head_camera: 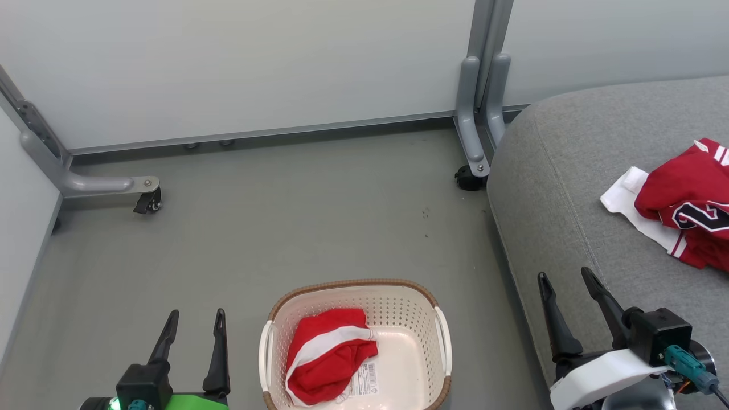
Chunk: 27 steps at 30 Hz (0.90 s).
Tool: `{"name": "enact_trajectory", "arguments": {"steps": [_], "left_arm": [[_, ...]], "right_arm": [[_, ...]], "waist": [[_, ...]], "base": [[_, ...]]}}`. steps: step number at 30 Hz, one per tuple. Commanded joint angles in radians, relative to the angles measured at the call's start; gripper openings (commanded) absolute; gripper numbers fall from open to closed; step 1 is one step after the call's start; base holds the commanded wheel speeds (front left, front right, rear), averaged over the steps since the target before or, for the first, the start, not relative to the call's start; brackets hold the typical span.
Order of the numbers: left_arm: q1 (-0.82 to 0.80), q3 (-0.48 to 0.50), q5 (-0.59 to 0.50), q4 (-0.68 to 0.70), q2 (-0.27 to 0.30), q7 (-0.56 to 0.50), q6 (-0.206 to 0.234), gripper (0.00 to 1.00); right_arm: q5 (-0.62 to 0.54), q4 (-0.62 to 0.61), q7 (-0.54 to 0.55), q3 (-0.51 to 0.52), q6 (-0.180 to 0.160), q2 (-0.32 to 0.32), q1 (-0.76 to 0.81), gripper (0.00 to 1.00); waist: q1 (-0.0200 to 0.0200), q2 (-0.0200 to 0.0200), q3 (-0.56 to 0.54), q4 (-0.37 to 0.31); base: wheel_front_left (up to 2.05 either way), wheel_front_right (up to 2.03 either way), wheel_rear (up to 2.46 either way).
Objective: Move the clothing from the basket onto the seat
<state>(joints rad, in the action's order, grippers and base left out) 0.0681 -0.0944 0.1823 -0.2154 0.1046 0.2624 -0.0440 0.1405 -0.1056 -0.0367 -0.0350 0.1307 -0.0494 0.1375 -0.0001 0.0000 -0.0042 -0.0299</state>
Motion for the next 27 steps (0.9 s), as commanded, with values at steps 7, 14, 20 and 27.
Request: {"name": "enact_trajectory", "arguments": {"steps": [7, 14, 20, 27], "left_arm": [[-0.003, 0.014, -0.015, -0.017, -0.010, 0.003, -0.013, 1.00], [-0.008, 0.019, -0.026, -0.025, -0.015, 0.003, -0.018, 1.00], [-0.023, 0.021, -0.040, -0.026, -0.020, 0.003, -0.020, 1.00], [-0.115, -0.038, -0.099, -0.066, -0.026, 0.004, -0.028, 1.00]], "right_arm": [[0.003, -0.008, 0.003, -0.013, 0.000, -0.002, 0.007, 1.00], [-0.003, -0.011, 0.001, -0.012, 0.000, -0.002, 0.002, 1.00], [-0.009, -0.018, 0.004, -0.007, 0.000, -0.002, -0.006, 1.00], [-0.019, -0.048, 0.006, -0.001, 0.000, -0.003, -0.044, 1.00]], "waist": [[0.0001, 0.0000, 0.001, 0.001], [0.0001, 0.0000, 0.004, 0.002], [0.0001, 0.0000, 0.017, 0.005], [0.0001, 0.0000, 0.106, 0.007]], "base": [[0.00, 0.00, 0.00], [0.00, 0.00, 0.00], [0.00, 0.00, 0.00], [0.00, 0.00, 0.00]]}}
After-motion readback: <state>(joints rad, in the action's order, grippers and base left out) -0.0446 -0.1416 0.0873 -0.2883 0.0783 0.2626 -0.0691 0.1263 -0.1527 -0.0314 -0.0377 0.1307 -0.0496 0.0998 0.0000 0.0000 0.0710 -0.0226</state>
